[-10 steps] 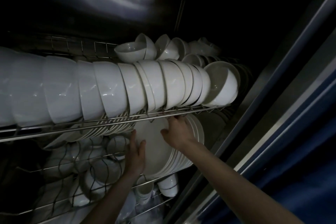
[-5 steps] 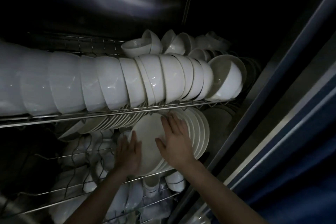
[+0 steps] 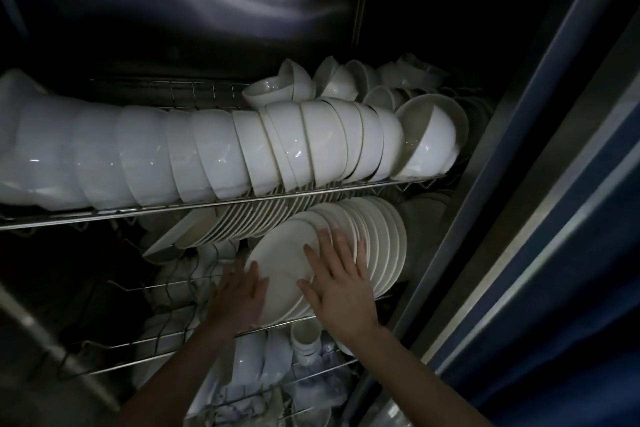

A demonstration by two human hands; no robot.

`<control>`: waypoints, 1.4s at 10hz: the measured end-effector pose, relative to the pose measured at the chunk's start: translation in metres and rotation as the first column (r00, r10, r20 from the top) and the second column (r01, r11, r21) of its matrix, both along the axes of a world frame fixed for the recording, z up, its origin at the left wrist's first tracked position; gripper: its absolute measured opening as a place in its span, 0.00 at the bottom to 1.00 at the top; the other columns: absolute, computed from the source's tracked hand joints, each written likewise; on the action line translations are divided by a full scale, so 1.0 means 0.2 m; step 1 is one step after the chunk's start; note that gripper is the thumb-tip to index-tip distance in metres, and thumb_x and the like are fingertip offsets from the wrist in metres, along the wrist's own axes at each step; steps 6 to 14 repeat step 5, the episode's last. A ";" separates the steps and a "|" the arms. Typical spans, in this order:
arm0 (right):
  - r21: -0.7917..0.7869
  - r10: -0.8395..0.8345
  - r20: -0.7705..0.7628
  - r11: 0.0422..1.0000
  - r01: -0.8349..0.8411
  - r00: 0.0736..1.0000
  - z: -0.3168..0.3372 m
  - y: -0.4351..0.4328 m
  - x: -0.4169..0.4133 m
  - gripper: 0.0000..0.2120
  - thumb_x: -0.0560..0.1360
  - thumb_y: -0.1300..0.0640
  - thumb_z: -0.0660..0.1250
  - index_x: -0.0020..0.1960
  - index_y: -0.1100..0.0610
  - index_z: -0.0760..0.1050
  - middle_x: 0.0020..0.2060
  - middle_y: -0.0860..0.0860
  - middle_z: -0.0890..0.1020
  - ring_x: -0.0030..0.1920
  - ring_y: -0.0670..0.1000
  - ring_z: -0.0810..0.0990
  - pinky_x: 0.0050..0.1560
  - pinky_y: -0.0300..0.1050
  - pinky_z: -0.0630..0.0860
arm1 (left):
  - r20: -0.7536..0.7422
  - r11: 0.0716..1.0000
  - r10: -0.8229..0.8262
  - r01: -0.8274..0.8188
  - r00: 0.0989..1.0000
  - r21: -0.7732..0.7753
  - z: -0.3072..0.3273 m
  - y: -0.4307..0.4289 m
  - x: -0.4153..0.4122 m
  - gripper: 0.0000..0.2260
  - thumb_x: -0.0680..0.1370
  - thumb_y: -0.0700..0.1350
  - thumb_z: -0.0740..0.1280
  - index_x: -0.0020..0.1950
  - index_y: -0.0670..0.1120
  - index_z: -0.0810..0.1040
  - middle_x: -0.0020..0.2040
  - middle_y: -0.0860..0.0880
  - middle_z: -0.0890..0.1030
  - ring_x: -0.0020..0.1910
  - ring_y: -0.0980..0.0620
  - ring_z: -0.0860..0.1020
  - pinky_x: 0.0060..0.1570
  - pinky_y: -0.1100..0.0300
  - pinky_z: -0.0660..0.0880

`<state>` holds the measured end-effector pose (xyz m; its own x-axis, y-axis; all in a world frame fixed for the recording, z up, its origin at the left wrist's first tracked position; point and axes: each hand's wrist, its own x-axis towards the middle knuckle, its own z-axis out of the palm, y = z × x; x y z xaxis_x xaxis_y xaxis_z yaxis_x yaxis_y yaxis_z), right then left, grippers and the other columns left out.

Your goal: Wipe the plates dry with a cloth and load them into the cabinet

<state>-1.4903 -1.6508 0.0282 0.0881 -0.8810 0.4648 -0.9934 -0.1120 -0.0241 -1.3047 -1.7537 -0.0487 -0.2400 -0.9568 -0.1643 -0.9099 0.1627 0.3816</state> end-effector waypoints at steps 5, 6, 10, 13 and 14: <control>0.004 0.164 0.282 0.985 -0.172 0.945 -0.05 0.23 -0.02 0.21 0.80 0.53 0.67 0.71 0.60 0.74 0.75 0.58 0.68 0.77 0.59 0.63 0.77 0.64 0.55 | 0.310 0.861 -0.322 0.413 0.894 -0.296 0.26 0.41 0.22 0.31 0.84 0.55 0.43 0.69 0.38 0.75 0.70 0.38 0.73 0.70 0.40 0.73 0.68 0.53 0.70; 0.004 0.164 0.282 0.985 -0.172 0.945 -0.05 0.23 -0.02 0.21 0.80 0.53 0.67 0.71 0.60 0.74 0.75 0.58 0.68 0.77 0.59 0.63 0.77 0.64 0.55 | 0.310 0.861 -0.322 0.413 0.894 -0.296 0.26 0.41 0.22 0.31 0.84 0.55 0.43 0.69 0.38 0.75 0.70 0.38 0.73 0.70 0.40 0.73 0.68 0.53 0.70; 0.004 0.164 0.282 0.985 -0.172 0.945 -0.05 0.23 -0.02 0.21 0.80 0.53 0.67 0.71 0.60 0.74 0.75 0.58 0.68 0.77 0.59 0.63 0.77 0.64 0.55 | 0.310 0.861 -0.322 0.413 0.894 -0.296 0.26 0.41 0.22 0.31 0.84 0.55 0.43 0.69 0.38 0.75 0.70 0.38 0.73 0.70 0.40 0.73 0.68 0.53 0.70; 0.004 0.164 0.282 0.985 -0.172 0.945 -0.05 0.23 -0.02 0.21 0.80 0.53 0.67 0.71 0.60 0.74 0.75 0.58 0.68 0.77 0.59 0.63 0.77 0.64 0.55 | 0.310 0.861 -0.322 0.413 0.894 -0.296 0.26 0.41 0.22 0.31 0.84 0.55 0.43 0.69 0.38 0.75 0.70 0.38 0.73 0.70 0.40 0.73 0.68 0.53 0.70; 0.004 0.164 0.282 0.985 -0.172 0.945 -0.05 0.23 -0.02 0.21 0.80 0.53 0.67 0.71 0.60 0.74 0.75 0.58 0.68 0.77 0.59 0.63 0.77 0.64 0.55 | 0.310 0.861 -0.322 0.413 0.894 -0.296 0.26 0.41 0.22 0.31 0.84 0.55 0.43 0.69 0.38 0.75 0.70 0.38 0.73 0.70 0.40 0.73 0.68 0.53 0.70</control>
